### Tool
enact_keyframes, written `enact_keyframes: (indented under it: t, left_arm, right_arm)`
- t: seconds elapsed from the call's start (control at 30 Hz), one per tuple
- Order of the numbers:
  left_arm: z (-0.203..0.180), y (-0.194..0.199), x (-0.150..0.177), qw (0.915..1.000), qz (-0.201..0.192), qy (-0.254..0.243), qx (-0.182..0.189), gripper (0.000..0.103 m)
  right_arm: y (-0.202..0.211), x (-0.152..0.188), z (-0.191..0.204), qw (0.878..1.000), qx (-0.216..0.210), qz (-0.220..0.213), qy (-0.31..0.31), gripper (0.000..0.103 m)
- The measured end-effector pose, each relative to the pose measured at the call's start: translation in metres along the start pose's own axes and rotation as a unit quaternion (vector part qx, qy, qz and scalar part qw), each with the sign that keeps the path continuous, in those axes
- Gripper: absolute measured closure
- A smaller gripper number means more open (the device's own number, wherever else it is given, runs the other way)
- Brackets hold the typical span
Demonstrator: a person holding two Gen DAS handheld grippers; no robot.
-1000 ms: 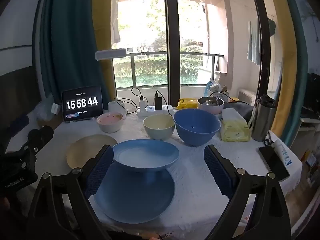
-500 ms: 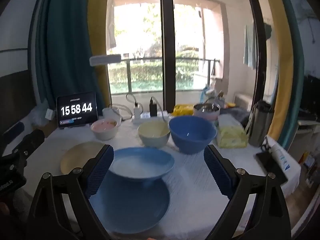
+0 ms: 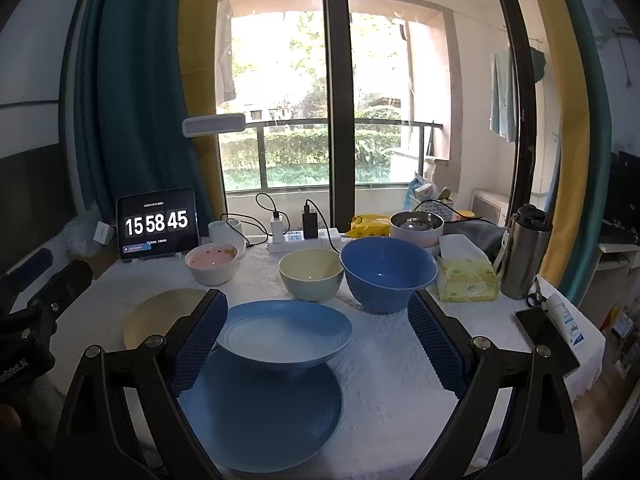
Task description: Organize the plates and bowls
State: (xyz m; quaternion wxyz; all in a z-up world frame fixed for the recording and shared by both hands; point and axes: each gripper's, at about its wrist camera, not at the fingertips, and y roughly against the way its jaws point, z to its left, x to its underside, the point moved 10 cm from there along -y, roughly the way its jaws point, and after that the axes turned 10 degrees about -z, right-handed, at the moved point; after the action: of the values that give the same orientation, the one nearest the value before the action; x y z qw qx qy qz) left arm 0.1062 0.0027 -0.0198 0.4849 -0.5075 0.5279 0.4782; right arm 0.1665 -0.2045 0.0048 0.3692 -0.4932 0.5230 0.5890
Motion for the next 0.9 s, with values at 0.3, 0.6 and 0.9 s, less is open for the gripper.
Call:
enact_keyframes:
  t: [0.3, 0.6, 0.9]
  left_arm:
    - [-0.002, -0.003, -0.001, 1.0000, -0.001, -0.003, 0.004, 0.001]
    - [0.002, -0.007, 0.001, 1.0000, 0.003, 0.002, -0.001, 0.001]
    - [0.004, -0.010, 0.006, 1.0000, 0.008, 0.004, -0.004, 0.001]
  right_arm:
    - [-0.005, 0.002, 0.000, 1.000, 0.001, 0.005, 0.003, 0.009]
    - [-0.008, 0.005, -0.002, 1.000, 0.003, 0.006, 0.003, 0.009]
    - [-0.011, 0.009, -0.004, 1.000, 0.006, 0.010, 0.002, 0.009]
